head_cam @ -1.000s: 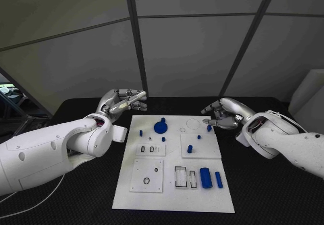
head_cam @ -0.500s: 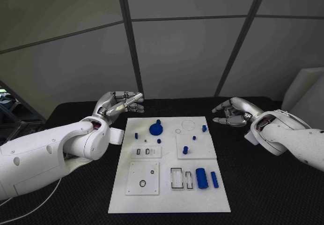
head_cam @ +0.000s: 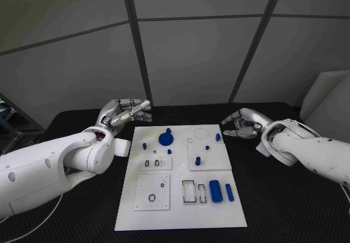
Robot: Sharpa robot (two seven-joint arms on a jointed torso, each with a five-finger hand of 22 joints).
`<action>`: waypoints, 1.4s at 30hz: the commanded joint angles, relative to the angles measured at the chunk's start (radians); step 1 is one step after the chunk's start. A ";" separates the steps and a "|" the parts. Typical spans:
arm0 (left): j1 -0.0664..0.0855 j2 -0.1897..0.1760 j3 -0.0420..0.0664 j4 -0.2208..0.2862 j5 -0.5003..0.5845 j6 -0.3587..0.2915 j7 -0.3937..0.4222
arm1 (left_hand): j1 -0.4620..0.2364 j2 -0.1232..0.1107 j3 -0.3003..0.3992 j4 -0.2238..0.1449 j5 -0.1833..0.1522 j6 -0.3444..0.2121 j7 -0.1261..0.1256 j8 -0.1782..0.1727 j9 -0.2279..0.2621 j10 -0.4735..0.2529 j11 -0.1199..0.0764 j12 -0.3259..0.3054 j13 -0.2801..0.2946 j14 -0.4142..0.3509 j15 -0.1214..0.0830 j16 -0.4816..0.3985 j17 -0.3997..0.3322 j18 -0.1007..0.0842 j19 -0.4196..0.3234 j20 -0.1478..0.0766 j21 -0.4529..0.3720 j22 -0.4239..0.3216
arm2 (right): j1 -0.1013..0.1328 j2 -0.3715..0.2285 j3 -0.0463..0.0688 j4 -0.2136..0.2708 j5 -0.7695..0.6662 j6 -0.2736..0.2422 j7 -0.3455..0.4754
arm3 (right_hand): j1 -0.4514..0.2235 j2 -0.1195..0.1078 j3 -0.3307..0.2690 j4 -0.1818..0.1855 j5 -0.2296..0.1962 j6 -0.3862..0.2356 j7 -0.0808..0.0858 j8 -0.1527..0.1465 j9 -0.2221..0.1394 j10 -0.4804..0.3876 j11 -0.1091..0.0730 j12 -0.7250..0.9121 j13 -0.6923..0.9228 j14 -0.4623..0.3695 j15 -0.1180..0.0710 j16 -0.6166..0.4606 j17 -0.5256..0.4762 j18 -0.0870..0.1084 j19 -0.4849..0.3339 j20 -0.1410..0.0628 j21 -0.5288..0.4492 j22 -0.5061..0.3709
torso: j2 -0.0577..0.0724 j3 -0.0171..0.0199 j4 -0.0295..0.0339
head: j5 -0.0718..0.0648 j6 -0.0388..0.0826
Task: Assemble the parts on the task board
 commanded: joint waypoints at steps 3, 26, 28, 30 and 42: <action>0.000 0.001 0.000 -0.001 0.001 0.013 0.011 | -0.002 0.007 -0.005 0.001 -0.001 -0.001 0.006 -0.004 0.000 0.002 0.006 -0.002 0.001 -0.007 0.002 -0.004 0.001 -0.014 -0.007 0.002 0.000 -0.001 | -0.012 0.014 0.000 -0.008 -0.010 0.042 0.006 | -0.001 -0.009 -0.003 -0.001 -0.007 -0.007 -0.003 -0.005 -0.001 -0.006 0.000 -0.005 -0.001 0.059 -0.003 -0.003 0.061 0.007 -0.002 -0.003 -0.006 0.075 | 0.000 0.0002 -0.0010 | 0.005 -0.003; 0.000 0.001 0.000 -0.004 0.002 0.014 0.012 | -0.001 0.007 -0.006 0.001 -0.001 -0.001 0.006 -0.005 0.000 0.003 0.006 -0.003 0.001 -0.007 0.003 -0.005 0.002 -0.014 -0.008 0.003 -0.001 -0.001 | -0.031 0.057 0.000 -0.048 -0.024 0.056 -0.001 | -0.004 0.002 -0.004 0.002 -0.010 0.006 -0.004 0.003 0.002 0.001 0.000 0.005 0.009 0.060 -0.002 -0.001 0.065 0.006 0.000 -0.002 -0.005 0.077 | 0.000 -0.0001 0.0002 | 0.014 -0.012; 0.000 0.000 0.000 -0.004 0.002 0.014 0.012 | -0.001 0.007 -0.006 0.001 -0.001 -0.001 0.006 -0.005 0.000 0.003 0.006 -0.003 0.001 -0.007 0.003 -0.005 0.002 -0.014 -0.008 0.003 -0.001 -0.001 | -0.032 0.061 0.000 -0.053 -0.025 0.056 -0.003 | -0.005 0.004 -0.004 0.003 -0.010 0.011 -0.004 0.006 0.003 0.002 -0.001 0.007 0.010 0.060 -0.003 -0.001 0.065 0.006 0.000 -0.002 -0.005 0.078 | 0.001 0.0000 -0.0003 | 0.016 -0.013; 0.000 0.000 0.000 -0.003 0.002 0.014 0.012 | -0.001 0.007 -0.006 0.001 -0.001 -0.001 0.006 -0.005 0.000 0.003 0.006 -0.003 0.001 -0.007 0.003 -0.005 0.002 -0.014 -0.008 0.003 -0.001 -0.001 | -0.032 0.065 0.000 -0.059 -0.025 0.057 -0.004 | -0.005 0.006 -0.003 0.003 -0.010 0.014 -0.005 0.008 0.004 0.002 -0.001 0.008 0.011 0.060 -0.003 -0.001 0.066 0.006 0.001 -0.002 -0.005 0.078 | 0.000 0.0001 -0.0003 | 0.019 -0.015; 0.000 -0.002 0.000 -0.003 0.002 0.014 0.011 | -0.001 0.007 -0.006 0.001 -0.001 -0.001 0.006 -0.005 0.000 0.003 0.006 -0.003 0.001 -0.007 0.003 -0.005 0.002 -0.014 -0.008 0.003 -0.001 -0.001 | -0.033 0.080 0.000 -0.070 -0.039 0.072 -0.012 | -0.007 0.022 0.002 0.001 -0.012 0.068 -0.016 0.038 0.013 0.010 -0.010 0.020 0.022 0.062 -0.010 0.000 0.070 0.005 0.005 -0.007 -0.003 0.084 | -0.002 0.0010 -0.0011 | 0.021 -0.022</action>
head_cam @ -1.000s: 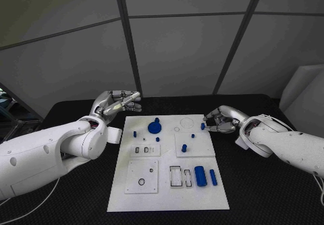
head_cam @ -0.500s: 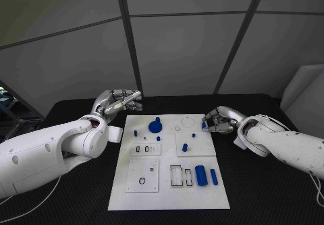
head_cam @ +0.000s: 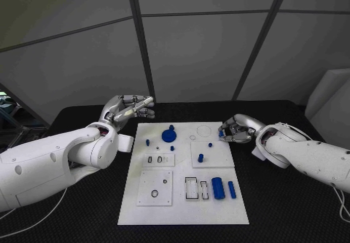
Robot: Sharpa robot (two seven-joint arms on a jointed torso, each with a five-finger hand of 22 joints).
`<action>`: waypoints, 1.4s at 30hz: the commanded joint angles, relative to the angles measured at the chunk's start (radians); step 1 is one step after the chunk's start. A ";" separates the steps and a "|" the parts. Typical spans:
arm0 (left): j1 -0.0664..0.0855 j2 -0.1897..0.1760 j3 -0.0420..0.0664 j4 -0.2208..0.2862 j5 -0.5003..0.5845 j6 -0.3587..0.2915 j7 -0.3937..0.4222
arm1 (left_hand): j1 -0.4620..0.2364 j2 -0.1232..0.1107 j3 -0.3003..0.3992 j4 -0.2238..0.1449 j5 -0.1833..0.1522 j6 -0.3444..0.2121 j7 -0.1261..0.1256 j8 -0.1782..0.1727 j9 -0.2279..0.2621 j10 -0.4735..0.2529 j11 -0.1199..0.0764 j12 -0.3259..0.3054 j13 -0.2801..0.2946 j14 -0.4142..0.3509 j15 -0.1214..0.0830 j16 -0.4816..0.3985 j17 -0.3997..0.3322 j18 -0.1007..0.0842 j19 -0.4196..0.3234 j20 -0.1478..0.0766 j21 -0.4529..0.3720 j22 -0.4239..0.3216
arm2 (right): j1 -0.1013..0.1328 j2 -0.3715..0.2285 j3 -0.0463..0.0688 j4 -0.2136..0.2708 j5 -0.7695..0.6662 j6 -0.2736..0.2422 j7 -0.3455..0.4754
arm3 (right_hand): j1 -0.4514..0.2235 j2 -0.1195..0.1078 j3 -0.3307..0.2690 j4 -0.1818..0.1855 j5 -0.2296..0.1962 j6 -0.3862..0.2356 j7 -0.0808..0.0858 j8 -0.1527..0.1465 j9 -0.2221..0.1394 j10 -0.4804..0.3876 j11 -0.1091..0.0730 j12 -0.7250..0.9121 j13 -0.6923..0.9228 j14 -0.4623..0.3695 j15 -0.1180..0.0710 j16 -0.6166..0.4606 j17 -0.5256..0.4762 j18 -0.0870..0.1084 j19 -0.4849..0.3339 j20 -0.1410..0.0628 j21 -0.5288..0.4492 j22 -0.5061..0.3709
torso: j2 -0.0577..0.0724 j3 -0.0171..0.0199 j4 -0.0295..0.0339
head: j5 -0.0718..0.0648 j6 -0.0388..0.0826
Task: Assemble the parts on the task board
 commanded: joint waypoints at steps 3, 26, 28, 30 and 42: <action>0.001 -0.002 0.000 0.001 -0.001 0.013 0.010 | -0.001 0.007 -0.006 0.001 -0.001 -0.001 0.006 -0.005 0.000 0.003 0.006 -0.003 0.001 -0.007 0.003 -0.005 0.001 -0.014 -0.008 0.003 -0.001 -0.001 | 0.001 0.002 0.000 -0.002 -0.014 0.015 -0.005 | 0.001 0.013 0.003 0.001 -0.006 0.020 -0.005 0.012 0.003 0.005 -0.005 0.007 0.004 0.062 -0.012 0.001 0.071 0.005 0.004 -0.006 -0.002 0.085 | -0.001 0.0011 -0.0010 | 0.000 -0.005; 0.001 -0.005 0.000 0.001 -0.001 0.014 0.009 | 0.000 0.008 -0.006 0.000 -0.001 0.000 0.007 -0.006 0.000 0.003 0.006 -0.003 0.002 -0.007 0.003 -0.007 0.002 -0.014 -0.008 0.003 -0.001 -0.002 | 0.001 -0.001 0.001 0.032 -0.030 -0.066 -0.037 | 0.037 0.085 0.075 -0.036 -0.090 0.092 -0.037 0.064 0.022 0.014 -0.035 0.009 0.010 0.067 -0.039 0.009 0.093 -0.003 0.031 -0.033 0.014 0.119 | -0.001 0.0024 -0.0019 | 0.003 -0.011; 0.001 -0.005 0.000 0.001 -0.001 0.014 0.009 | 0.000 0.008 -0.006 0.000 -0.001 0.000 0.007 -0.006 0.000 0.003 0.006 -0.003 0.002 -0.007 0.003 -0.007 0.002 -0.014 -0.008 0.003 -0.001 -0.002 | 0.001 -0.014 0.001 0.059 -0.031 -0.080 -0.040 | 0.037 0.086 0.076 -0.037 -0.090 0.092 -0.037 0.064 0.022 0.014 -0.035 0.009 0.009 0.068 -0.039 0.011 0.095 -0.004 0.033 -0.033 0.016 0.122 | -0.002 0.0015 -0.0027 | 0.004 -0.011; 0.001 -0.005 0.000 0.001 -0.001 0.013 0.009 | 0.000 0.008 -0.006 0.000 -0.001 0.000 0.007 -0.006 0.000 0.003 0.006 -0.003 0.002 -0.007 0.003 -0.007 0.002 -0.014 -0.008 0.003 -0.001 -0.002 | 0.001 -0.027 0.001 0.087 -0.031 -0.091 -0.044 | 0.036 0.087 0.078 -0.037 -0.089 0.092 -0.037 0.064 0.022 0.015 -0.034 0.009 0.010 0.068 -0.039 0.012 0.098 -0.005 0.035 -0.033 0.017 0.125 | -0.002 0.0011 -0.0030 | 0.004 -0.012; 0.001 -0.003 0.000 -0.003 -0.001 0.011 0.007 | 0.005 0.007 -0.007 -0.005 -0.001 0.001 0.007 -0.007 0.000 0.004 0.006 -0.004 0.002 -0.008 0.003 -0.010 0.005 -0.013 -0.009 0.003 -0.001 -0.002 | 0.024 -0.076 0.008 0.311 -0.032 -0.132 -0.132 | 0.033 0.087 0.081 -0.039 -0.089 0.092 -0.037 0.065 0.023 0.016 -0.034 0.010 0.010 0.070 -0.038 0.015 0.103 -0.006 0.041 -0.033 0.021 0.132 | -0.006 -0.0004 -0.0028 | 0.004 -0.010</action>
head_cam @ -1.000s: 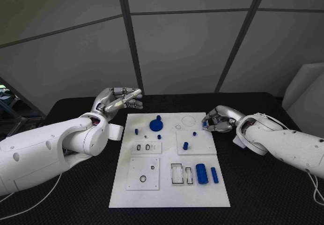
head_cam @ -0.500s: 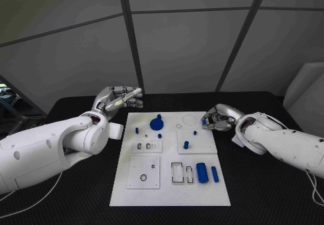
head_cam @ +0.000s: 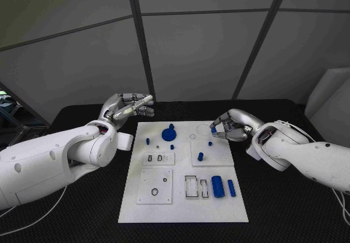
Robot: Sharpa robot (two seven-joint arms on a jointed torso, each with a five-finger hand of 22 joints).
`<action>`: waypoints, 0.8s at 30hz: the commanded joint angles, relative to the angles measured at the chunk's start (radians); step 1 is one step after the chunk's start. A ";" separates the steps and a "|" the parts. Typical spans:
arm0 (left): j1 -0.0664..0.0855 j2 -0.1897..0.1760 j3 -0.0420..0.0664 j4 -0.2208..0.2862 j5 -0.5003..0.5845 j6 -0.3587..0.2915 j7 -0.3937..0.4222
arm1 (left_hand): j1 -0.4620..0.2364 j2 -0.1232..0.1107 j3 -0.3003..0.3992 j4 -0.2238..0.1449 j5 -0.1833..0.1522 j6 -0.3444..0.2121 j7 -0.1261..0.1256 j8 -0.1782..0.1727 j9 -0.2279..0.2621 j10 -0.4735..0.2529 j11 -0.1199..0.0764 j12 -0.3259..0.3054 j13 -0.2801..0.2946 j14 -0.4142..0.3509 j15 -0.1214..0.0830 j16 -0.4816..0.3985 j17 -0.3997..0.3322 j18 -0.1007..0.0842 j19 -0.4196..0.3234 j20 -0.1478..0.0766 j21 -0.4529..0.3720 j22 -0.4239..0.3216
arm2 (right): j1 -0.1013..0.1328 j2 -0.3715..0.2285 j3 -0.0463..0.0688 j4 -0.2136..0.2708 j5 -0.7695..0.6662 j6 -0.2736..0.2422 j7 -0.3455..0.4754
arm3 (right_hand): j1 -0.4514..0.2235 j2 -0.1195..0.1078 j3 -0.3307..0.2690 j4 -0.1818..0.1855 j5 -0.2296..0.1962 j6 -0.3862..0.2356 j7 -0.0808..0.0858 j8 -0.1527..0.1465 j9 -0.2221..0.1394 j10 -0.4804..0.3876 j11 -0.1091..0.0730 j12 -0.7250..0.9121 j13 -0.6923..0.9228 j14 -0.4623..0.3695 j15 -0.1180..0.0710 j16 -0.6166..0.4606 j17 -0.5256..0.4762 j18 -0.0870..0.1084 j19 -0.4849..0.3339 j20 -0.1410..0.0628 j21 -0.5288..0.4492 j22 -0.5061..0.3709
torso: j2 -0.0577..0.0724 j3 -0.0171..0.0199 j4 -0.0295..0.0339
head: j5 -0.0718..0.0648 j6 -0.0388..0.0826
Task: Assemble the parts on the task board
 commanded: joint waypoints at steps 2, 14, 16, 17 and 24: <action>0.001 0.001 0.000 -0.002 -0.001 0.009 0.007 | 0.006 0.007 -0.003 -0.002 -0.001 0.001 0.007 -0.003 0.000 0.004 0.006 -0.004 0.002 -0.008 0.003 -0.004 0.001 -0.013 -0.006 0.000 -0.001 -0.001 | 0.005 0.005 0.002 0.061 -0.005 -0.042 -0.073 | -0.003 0.007 0.003 -0.001 0.003 0.010 -0.002 0.007 0.009 -0.001 -0.006 -0.003 -0.001 0.070 -0.006 0.005 0.103 -0.007 0.007 0.001 0.005 0.132 | -0.001 -0.0012 -0.0001 | 0.004 0.000; 0.002 0.007 0.000 -0.012 -0.001 0.007 0.007 | 0.006 0.007 -0.004 -0.002 -0.001 0.001 0.007 -0.004 0.000 0.004 0.006 -0.004 0.002 -0.007 0.003 -0.004 0.001 -0.013 -0.006 0.000 -0.001 -0.001 | 0.006 0.139 0.001 0.087 -0.006 -0.050 -0.152 | -0.006 0.005 0.004 -0.001 0.002 0.009 -0.002 0.007 0.010 -0.003 -0.006 -0.007 -0.005 0.069 -0.006 0.003 0.100 -0.006 0.007 0.001 0.005 0.132 | -0.007 -0.0073 -0.0005 | 0.023 -0.013; 0.002 0.009 0.000 -0.013 -0.001 0.006 0.007 | 0.006 0.007 -0.004 -0.002 -0.001 0.001 0.007 -0.004 0.000 0.004 0.006 -0.004 0.002 -0.007 0.003 -0.004 0.001 -0.013 -0.006 0.000 -0.001 -0.001 | 0.002 0.168 0.000 0.079 -0.012 -0.047 -0.162 | -0.007 0.005 0.004 -0.002 0.001 0.008 -0.001 0.007 0.010 -0.004 -0.006 -0.008 -0.005 0.069 -0.006 0.003 0.099 -0.006 0.006 0.001 0.005 0.131 | -0.007 -0.0083 0.0004 | 0.025 -0.016; 0.002 0.010 0.000 -0.014 -0.001 0.006 0.006 | 0.006 0.007 -0.004 -0.002 -0.001 0.001 0.007 -0.004 0.000 0.004 0.006 -0.004 0.002 -0.007 0.003 -0.004 0.001 -0.013 -0.006 0.000 -0.001 -0.001 | 0.000 0.179 -0.001 0.075 -0.015 -0.046 -0.167 | -0.007 0.005 0.004 -0.002 0.001 0.008 -0.001 0.007 0.010 -0.004 -0.006 -0.008 -0.005 0.069 -0.006 0.002 0.098 -0.006 0.006 0.001 0.005 0.131 | -0.007 -0.0091 0.0012 | 0.025 -0.016; 0.003 0.015 0.001 -0.016 -0.001 0.000 0.005 | 0.004 0.007 -0.005 -0.001 -0.002 0.002 0.008 -0.004 0.000 0.005 0.007 -0.004 0.002 -0.007 0.003 -0.005 0.002 -0.013 -0.006 0.000 0.000 -0.001 | -0.014 0.253 -0.028 0.047 -0.056 -0.056 -0.206 | -0.007 0.005 0.005 -0.002 0.001 0.007 -0.001 0.007 0.010 -0.005 -0.006 -0.010 -0.007 0.068 -0.006 0.002 0.097 -0.006 0.007 0.001 0.005 0.132 | -0.007 -0.0086 -0.0016 | 0.041 -0.023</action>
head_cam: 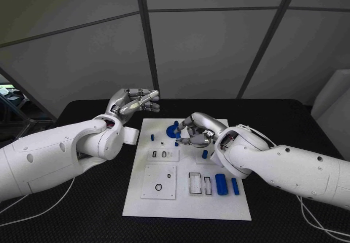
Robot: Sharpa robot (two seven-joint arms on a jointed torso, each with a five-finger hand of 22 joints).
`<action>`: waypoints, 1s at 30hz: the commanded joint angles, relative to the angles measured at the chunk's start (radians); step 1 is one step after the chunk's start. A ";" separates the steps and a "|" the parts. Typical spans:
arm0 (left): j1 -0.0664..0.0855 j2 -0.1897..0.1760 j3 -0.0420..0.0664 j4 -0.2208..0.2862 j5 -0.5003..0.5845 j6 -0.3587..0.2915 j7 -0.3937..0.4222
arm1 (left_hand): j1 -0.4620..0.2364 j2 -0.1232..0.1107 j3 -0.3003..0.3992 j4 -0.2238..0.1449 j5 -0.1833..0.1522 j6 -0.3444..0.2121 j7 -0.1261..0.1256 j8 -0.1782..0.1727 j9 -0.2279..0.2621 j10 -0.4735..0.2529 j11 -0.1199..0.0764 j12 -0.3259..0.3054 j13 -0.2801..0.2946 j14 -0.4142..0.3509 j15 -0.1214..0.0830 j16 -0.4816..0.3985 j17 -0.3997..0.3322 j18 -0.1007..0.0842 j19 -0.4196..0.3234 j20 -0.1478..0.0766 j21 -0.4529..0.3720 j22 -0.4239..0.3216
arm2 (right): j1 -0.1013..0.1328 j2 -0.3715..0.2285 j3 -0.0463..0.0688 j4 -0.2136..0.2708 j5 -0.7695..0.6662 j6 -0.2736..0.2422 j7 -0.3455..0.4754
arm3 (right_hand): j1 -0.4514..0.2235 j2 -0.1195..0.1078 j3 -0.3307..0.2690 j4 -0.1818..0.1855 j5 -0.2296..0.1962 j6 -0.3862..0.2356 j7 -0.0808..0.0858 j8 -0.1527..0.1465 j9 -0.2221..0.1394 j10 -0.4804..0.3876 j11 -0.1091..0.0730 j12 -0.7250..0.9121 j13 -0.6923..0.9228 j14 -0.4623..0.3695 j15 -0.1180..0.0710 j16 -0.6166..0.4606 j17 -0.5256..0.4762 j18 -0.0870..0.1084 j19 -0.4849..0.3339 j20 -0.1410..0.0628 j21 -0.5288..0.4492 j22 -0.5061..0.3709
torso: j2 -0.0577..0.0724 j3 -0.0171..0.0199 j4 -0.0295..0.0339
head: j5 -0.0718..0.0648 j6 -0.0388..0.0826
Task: Assemble the parts on the task board
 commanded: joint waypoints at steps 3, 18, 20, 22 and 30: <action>0.002 0.006 0.001 0.001 -0.001 0.001 0.005 | 0.004 0.007 -0.005 -0.001 -0.001 0.002 0.008 -0.004 0.000 0.001 0.003 -0.004 0.001 -0.007 0.003 -0.005 0.001 -0.013 -0.006 0.000 0.000 -0.001 | -0.003 0.037 -0.022 -0.019 -0.048 -0.021 -0.063 | -0.007 0.002 0.005 -0.002 0.001 0.007 -0.001 0.007 0.010 -0.006 -0.005 -0.006 -0.003 0.068 -0.006 0.002 0.098 -0.006 0.007 0.000 0.005 0.133 | 0.002 -0.0022 0.0022 | -0.001 -0.004; 0.003 0.016 0.001 0.004 -0.001 -0.005 0.007 | -0.004 0.009 -0.011 0.004 -0.002 0.000 0.010 -0.007 0.000 0.000 0.005 -0.005 0.001 -0.006 0.004 -0.008 0.005 -0.013 -0.007 0.001 0.000 -0.001 | -0.040 0.106 -0.047 -0.066 -0.092 0.001 -0.073 | -0.014 -0.003 0.005 -0.002 -0.002 0.005 -0.001 0.007 0.010 -0.007 -0.005 -0.008 -0.004 0.068 -0.005 0.001 0.097 -0.007 0.009 0.001 0.007 0.135 | 0.002 0.0014 0.0004 | 0.020 -0.013; 0.003 0.016 0.001 0.003 -0.001 -0.006 0.007 | -0.005 0.009 -0.012 0.004 -0.002 0.000 0.010 -0.008 0.000 0.000 0.005 -0.005 0.001 -0.006 0.004 -0.009 0.006 -0.013 -0.007 0.001 0.000 -0.002 | -0.043 0.113 -0.048 -0.076 -0.094 0.005 -0.072 | -0.014 -0.003 0.005 -0.002 -0.002 0.005 -0.001 0.007 0.010 -0.006 -0.005 -0.007 -0.003 0.068 -0.005 0.002 0.097 -0.007 0.009 0.001 0.006 0.135 | 0.002 0.0022 0.0001 | 0.022 -0.014; 0.003 0.016 0.001 0.003 -0.001 -0.006 0.007 | -0.006 0.009 -0.013 0.004 -0.002 -0.001 0.010 -0.009 -0.001 0.000 0.005 -0.006 0.001 -0.006 0.004 -0.009 0.006 -0.013 -0.007 0.002 0.000 -0.002 | -0.046 0.117 -0.048 -0.083 -0.097 0.007 -0.071 | -0.014 -0.003 0.005 -0.002 -0.002 0.005 -0.001 0.007 0.010 -0.006 -0.005 -0.007 -0.003 0.068 -0.005 0.002 0.097 -0.007 0.009 0.001 0.006 0.135 | 0.002 0.0028 -0.0007 | 0.023 -0.015; 0.003 0.014 0.001 0.004 -0.001 -0.006 0.005 | -0.006 0.009 -0.015 0.005 -0.002 -0.002 0.011 -0.010 -0.001 -0.002 0.006 -0.006 0.000 -0.006 0.005 -0.011 0.007 -0.013 -0.007 0.002 0.000 -0.002 | -0.057 0.123 -0.048 -0.097 -0.120 0.011 -0.072 | -0.016 -0.004 0.005 -0.003 -0.004 0.004 0.000 0.007 0.010 -0.008 -0.004 -0.009 -0.005 0.068 -0.005 0.001 0.096 -0.007 0.008 0.001 0.006 0.134 | 0.000 0.0018 -0.0010 | 0.023 -0.016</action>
